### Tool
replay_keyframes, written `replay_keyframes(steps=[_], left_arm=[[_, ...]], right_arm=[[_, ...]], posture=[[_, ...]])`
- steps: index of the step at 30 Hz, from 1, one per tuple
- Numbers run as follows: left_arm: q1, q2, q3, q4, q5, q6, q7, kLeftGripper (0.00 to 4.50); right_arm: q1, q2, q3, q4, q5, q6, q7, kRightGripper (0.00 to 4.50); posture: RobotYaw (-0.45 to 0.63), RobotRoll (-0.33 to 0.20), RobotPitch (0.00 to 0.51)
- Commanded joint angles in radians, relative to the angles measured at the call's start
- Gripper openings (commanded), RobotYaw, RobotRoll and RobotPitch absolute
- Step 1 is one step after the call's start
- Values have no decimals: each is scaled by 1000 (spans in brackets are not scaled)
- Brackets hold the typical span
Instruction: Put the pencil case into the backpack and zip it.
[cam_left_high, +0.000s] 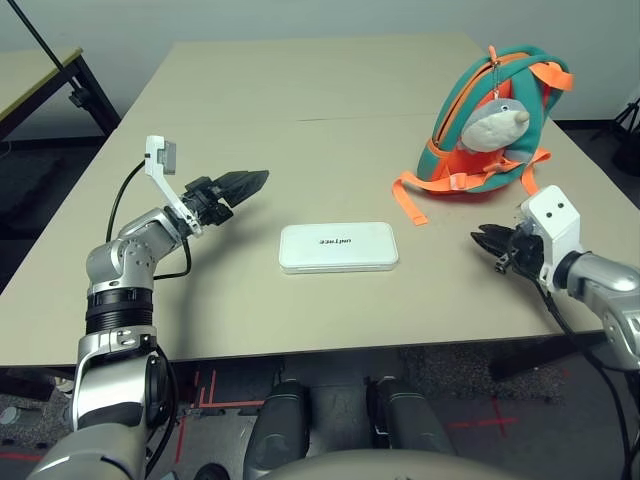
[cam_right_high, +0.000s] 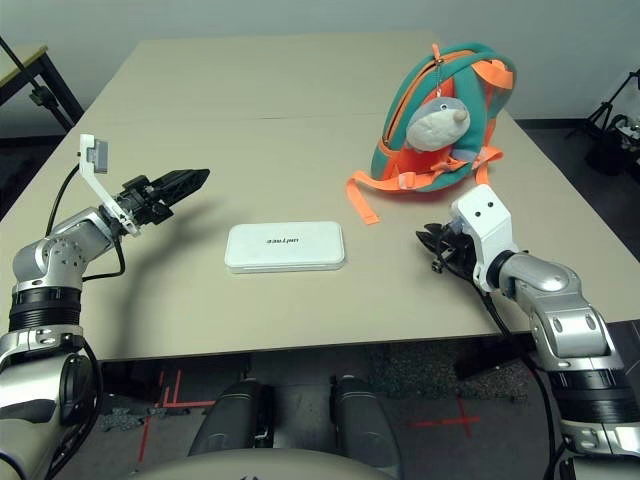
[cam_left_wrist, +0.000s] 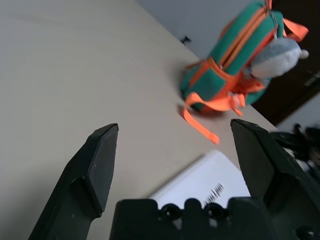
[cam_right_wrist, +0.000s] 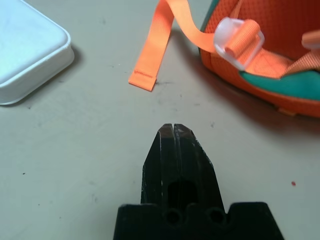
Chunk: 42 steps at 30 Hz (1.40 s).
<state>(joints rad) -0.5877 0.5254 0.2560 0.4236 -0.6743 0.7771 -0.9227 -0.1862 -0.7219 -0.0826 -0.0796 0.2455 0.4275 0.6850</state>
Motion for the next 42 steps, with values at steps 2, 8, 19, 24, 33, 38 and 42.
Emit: replay_keyframes(steps=[2, 8, 19, 24, 33, 38, 42], left_arm=[[-45, 53, -32, 115, -50, 216, -127, 4500], [-84, 91, -119, 219, -2, 270, -284, 4500], [-198, 102, -259, 468, 153, 269, -389, 4500], [-218, 95, -305, 530, 220, 265, -417, 4500], [-262, 80, -320, 617, 304, 222, -435, 4500], [-268, 74, -322, 633, 330, 215, -447, 4500], [-272, 67, -304, 650, 340, 204, -432, 4500]], right_arm=[[-25, -15, 43, 24, -41, -14, 34, 12], [-69, -10, 78, 65, -81, -36, 59, 12], [-129, 5, 122, 126, -128, -84, 79, 12], [-125, 3, 128, 127, -136, -93, 82, 12], [-131, 10, 178, 138, -186, -124, 102, 12], [-140, 10, 227, 145, -233, -135, 125, 12], [-152, -2, 291, 177, -308, -176, 141, 12]], posture=[[63, 0, 67], [70, 0, 67], [61, 0, 60], [59, 0, 61], [60, 0, 65], [62, 0, 60], [65, 0, 59]])
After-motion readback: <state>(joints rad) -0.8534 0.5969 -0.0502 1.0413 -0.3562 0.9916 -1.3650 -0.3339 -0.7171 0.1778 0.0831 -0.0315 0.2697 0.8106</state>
